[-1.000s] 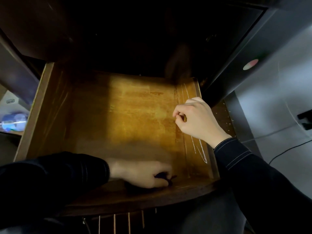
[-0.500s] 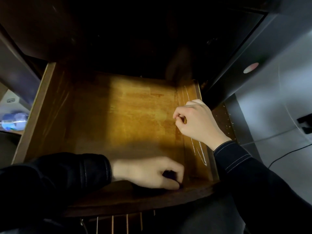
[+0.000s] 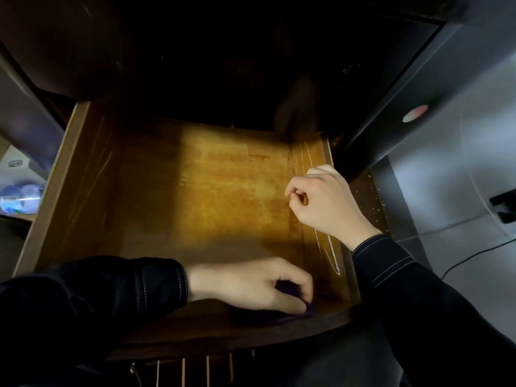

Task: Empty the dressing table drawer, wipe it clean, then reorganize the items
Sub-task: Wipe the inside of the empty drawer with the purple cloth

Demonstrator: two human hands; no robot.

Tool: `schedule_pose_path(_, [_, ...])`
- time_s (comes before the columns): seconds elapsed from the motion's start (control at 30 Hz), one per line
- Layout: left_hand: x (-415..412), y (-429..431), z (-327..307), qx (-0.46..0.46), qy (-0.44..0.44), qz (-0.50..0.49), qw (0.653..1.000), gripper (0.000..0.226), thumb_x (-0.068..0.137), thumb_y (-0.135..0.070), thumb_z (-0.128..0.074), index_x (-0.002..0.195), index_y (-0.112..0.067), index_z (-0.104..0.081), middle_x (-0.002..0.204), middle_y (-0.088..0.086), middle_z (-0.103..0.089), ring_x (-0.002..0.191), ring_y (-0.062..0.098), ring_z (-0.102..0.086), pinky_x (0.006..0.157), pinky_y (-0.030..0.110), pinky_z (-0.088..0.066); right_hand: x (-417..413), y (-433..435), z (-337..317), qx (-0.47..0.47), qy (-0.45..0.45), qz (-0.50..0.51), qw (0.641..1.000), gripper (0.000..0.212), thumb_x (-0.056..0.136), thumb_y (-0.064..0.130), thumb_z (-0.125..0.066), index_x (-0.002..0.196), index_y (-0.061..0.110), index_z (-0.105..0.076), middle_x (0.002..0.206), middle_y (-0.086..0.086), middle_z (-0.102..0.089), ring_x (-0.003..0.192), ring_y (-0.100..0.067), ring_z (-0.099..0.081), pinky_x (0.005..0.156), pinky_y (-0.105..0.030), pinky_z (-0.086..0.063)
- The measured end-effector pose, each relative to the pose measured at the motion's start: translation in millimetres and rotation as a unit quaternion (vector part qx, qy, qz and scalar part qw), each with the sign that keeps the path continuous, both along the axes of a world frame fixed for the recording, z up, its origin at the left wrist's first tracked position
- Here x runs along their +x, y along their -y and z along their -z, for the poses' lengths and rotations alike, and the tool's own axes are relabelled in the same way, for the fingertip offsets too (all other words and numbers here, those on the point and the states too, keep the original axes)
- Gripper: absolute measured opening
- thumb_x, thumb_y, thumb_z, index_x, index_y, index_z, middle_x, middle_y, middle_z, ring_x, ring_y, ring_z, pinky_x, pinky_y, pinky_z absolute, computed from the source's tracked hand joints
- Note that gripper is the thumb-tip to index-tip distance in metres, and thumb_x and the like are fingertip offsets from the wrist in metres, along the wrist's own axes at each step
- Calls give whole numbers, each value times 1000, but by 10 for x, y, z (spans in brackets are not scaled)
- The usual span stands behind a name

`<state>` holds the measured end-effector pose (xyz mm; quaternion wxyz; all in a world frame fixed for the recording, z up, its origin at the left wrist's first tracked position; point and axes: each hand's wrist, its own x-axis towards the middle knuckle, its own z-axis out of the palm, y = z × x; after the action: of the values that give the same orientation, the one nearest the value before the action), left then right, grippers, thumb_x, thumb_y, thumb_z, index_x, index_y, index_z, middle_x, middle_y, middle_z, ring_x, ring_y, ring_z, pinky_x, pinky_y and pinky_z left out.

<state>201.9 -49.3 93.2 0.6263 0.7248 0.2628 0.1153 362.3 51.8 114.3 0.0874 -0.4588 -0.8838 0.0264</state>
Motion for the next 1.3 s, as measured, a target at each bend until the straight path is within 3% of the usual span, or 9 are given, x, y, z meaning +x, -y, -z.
schedule_pose_path(0.13, [10,-4,162,65,-149,46,986,10,100,-14,-57,103,-7,-63,106,11,-65,93,20,-57,90,35,-48,3,13,-7,-2,-2,2,1000,12,87,16,-65,82,22,-75,66,16,-56,75,-15,-57,90,-23,-30])
schedule_pose_path(0.27, [54,12,-21,35,1,-3,999,6,98,-10,-61,100,-7,-66,91,-7,-62,79,-4,-53,76,11,-40,1,-6,5,4,-9,1,1000,12,86,16,-65,83,23,-75,66,17,-54,75,-14,-57,89,-24,-32])
schedule_pose_path(0.33, [94,2,-63,24,27,-11,999,6,98,-12,-61,99,-9,-66,89,-11,-61,77,-4,-53,73,11,-39,1,-11,15,1,-8,3,1000,13,87,18,-64,84,23,-75,66,16,-57,74,-13,-55,90,-24,-31])
schedule_pose_path(0.5, [154,-21,136,63,-121,28,990,14,100,-12,-57,107,-3,-65,106,13,-65,97,23,-58,93,42,-47,9,2,10,3,-9,4,1000,13,88,18,-64,84,23,-75,65,15,-58,74,-13,-55,91,-24,-31])
schedule_pose_path(0.7, [179,-1,2,33,43,-32,998,7,97,-11,-62,101,-7,-67,86,-17,-61,79,-9,-54,75,8,-39,2,-9,20,6,-13,4,1000,12,87,18,-65,85,24,-75,66,17,-54,76,-13,-55,90,-25,-32])
schedule_pose_path(0.9, [177,-51,232,63,-173,31,982,23,102,-27,-56,116,-12,-67,114,7,-66,102,22,-60,96,42,-48,12,2,22,4,-18,4,1000,12,87,18,-66,85,24,-76,65,14,-57,74,-13,-56,91,-26,-32])
schedule_pose_path(1.0, [-32,-179,125,39,-197,72,977,33,100,-36,-58,132,-28,-64,126,-3,-60,111,16,-57,98,31,-47,14,-11,31,5,-16,7,1000,12,87,18,-65,84,24,-75,64,13,-58,74,-14,-56,91,-25,-32])
schedule_pose_path(1.13, [-215,-193,121,17,-250,151,956,45,100,-31,-57,145,-35,-51,118,-19,-55,102,4,-53,82,14,-41,8,-5,42,6,-20,7,1000,12,87,18,-64,83,25,-74,64,14,-57,74,-13,-56,90,-25,-32])
schedule_pose_path(1.3, [34,-111,241,40,-245,50,967,30,96,-22,-63,126,-24,-67,116,-3,-69,100,16,-63,89,35,-53,11,-1,42,-7,-16,10,1000,13,88,20,-63,85,25,-74,67,13,-59,77,-12,-54,93,-28,-37])
